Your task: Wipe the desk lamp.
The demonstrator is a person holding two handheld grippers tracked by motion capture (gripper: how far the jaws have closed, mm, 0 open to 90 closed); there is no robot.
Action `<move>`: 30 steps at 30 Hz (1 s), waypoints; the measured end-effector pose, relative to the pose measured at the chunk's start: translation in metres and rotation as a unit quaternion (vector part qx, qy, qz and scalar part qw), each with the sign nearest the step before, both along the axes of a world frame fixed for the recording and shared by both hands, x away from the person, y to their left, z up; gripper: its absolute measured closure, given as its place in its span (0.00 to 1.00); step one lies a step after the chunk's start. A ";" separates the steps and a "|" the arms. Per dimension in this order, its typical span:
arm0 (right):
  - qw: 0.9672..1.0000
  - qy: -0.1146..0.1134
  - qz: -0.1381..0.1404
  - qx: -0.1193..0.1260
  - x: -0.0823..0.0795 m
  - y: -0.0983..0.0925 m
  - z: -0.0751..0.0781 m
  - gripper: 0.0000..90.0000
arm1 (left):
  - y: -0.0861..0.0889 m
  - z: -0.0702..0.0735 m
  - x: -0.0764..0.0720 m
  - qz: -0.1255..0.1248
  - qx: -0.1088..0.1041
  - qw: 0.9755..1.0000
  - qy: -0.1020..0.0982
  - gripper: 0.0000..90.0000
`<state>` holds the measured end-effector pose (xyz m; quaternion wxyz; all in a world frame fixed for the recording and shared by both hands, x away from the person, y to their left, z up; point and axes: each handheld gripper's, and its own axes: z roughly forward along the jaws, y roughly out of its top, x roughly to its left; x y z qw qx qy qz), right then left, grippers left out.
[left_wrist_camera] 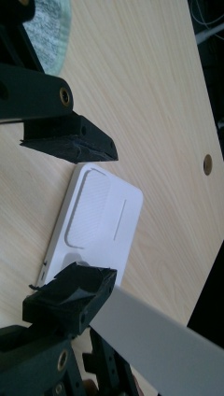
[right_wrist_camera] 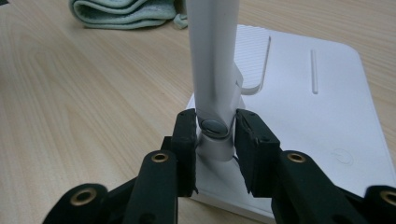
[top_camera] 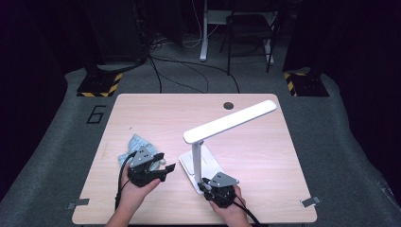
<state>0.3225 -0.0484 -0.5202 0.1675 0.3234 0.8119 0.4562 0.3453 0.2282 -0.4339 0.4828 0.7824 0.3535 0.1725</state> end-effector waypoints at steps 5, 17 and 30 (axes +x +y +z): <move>1.000 0.002 0.013 -0.002 0.000 0.003 0.000 0.73 | -0.009 0.006 -0.008 -0.016 -0.002 1.000 -0.002 0.41; 1.000 0.004 0.001 0.011 -0.001 -0.006 0.006 0.66 | -0.034 0.012 -0.014 -0.059 -0.003 0.998 -0.002 0.41; 1.000 -0.001 -0.028 0.007 -0.004 -0.024 0.005 0.66 | -0.070 0.007 -0.004 -0.098 0.002 0.995 0.000 0.40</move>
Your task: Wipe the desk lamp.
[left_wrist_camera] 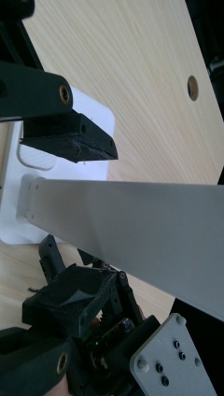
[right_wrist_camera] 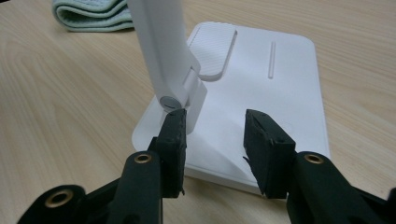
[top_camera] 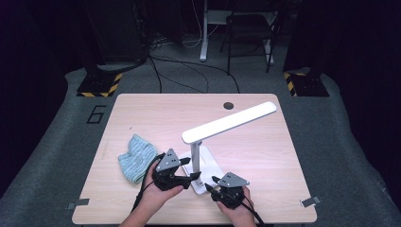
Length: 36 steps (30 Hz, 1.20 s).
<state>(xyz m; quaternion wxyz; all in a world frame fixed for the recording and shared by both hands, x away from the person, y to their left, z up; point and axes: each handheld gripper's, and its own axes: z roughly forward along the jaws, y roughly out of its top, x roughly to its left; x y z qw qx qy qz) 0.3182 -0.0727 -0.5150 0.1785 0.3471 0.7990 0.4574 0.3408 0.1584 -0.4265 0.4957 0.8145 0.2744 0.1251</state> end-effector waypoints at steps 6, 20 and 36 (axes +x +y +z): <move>1.000 0.000 -0.020 0.006 -0.001 -0.009 0.000 0.66 | -0.008 -0.001 0.004 0.002 -0.007 1.000 -0.008 0.47; 0.997 0.002 -0.081 0.015 0.002 -0.032 0.001 0.62 | -0.021 -0.003 0.002 -0.046 -0.001 0.998 -0.035 0.58; 0.996 0.011 -0.085 0.017 0.009 -0.038 0.000 0.60 | 0.010 -0.001 0.006 0.010 0.002 0.999 -0.032 0.60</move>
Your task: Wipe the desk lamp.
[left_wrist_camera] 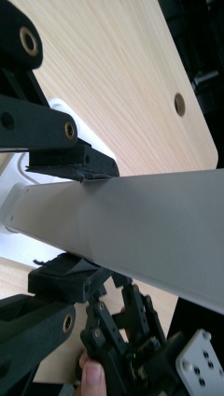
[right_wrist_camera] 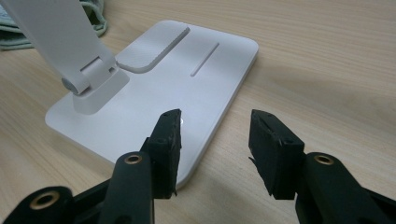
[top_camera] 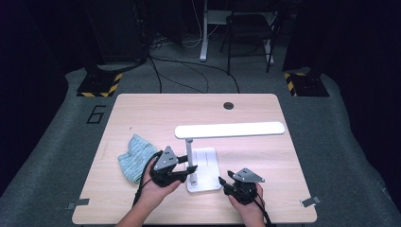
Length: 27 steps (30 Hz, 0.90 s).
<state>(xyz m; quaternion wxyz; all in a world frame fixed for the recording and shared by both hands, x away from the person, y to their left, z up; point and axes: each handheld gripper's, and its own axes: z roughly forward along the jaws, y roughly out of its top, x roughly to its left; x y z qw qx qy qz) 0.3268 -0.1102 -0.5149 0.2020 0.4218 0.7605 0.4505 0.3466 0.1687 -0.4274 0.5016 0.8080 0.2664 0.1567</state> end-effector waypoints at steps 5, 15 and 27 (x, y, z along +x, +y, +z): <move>1.000 0.001 -0.001 0.001 0.001 0.003 -0.001 0.60 | 0.012 0.001 0.004 0.038 0.005 0.999 -0.001 0.64; 1.000 0.006 -0.006 0.007 0.001 0.001 -0.001 0.59 | 0.022 0.001 0.019 0.078 -0.006 0.997 0.004 0.72; 1.000 0.006 -0.004 0.004 0.004 0.000 -0.002 0.59 | 0.020 0.000 0.034 0.068 -0.011 0.998 0.001 0.82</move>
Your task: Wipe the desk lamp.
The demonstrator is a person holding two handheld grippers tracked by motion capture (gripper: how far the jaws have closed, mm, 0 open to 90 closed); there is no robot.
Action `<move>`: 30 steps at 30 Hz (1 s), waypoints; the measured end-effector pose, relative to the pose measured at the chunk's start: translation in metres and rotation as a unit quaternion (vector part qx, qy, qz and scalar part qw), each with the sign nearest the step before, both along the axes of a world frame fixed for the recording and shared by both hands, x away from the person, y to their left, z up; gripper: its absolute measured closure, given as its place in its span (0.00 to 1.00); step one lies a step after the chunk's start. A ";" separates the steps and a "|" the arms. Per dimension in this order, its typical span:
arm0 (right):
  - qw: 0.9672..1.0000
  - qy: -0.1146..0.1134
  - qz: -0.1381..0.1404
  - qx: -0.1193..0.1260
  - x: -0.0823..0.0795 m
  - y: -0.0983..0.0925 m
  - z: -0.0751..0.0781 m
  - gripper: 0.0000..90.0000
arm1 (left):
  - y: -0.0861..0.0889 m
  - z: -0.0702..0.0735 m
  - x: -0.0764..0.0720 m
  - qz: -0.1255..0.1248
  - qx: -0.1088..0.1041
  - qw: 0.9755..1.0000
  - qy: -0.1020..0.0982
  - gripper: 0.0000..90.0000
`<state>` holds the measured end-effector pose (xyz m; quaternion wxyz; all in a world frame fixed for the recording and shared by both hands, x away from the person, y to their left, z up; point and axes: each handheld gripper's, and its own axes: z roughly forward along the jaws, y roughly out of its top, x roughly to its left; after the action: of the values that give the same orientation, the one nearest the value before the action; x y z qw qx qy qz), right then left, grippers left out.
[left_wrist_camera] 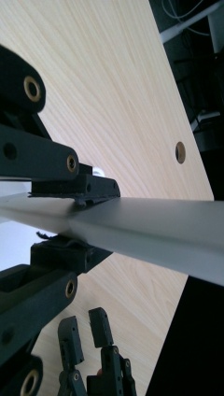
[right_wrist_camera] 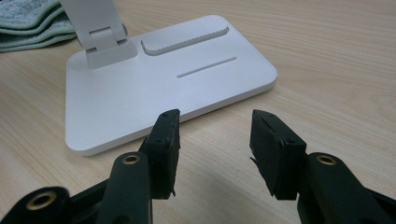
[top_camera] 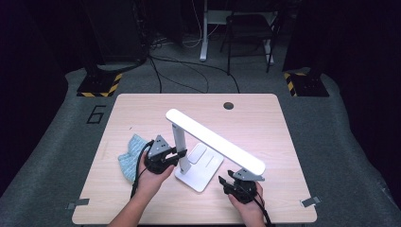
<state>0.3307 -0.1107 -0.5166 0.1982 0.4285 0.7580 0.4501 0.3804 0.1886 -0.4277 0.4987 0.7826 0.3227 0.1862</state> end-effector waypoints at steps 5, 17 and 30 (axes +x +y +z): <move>1.000 -0.001 -0.005 0.002 0.001 -0.002 0.000 0.59 | -0.002 -0.001 0.005 -0.005 -0.009 1.000 -0.006 0.84; 1.000 0.002 -0.002 -0.008 0.005 -0.005 -0.002 0.56 | -0.015 -0.001 0.026 -0.095 0.000 0.995 -0.006 0.84; 0.999 0.028 0.001 -0.018 0.011 0.004 -0.009 0.44 | -0.004 0.009 0.034 -0.028 -0.013 0.999 -0.016 0.71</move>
<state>0.3421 -0.1068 -0.5255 0.1839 0.4367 0.7715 0.4246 0.4149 0.1850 -0.4192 0.5186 0.7818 0.2951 0.1808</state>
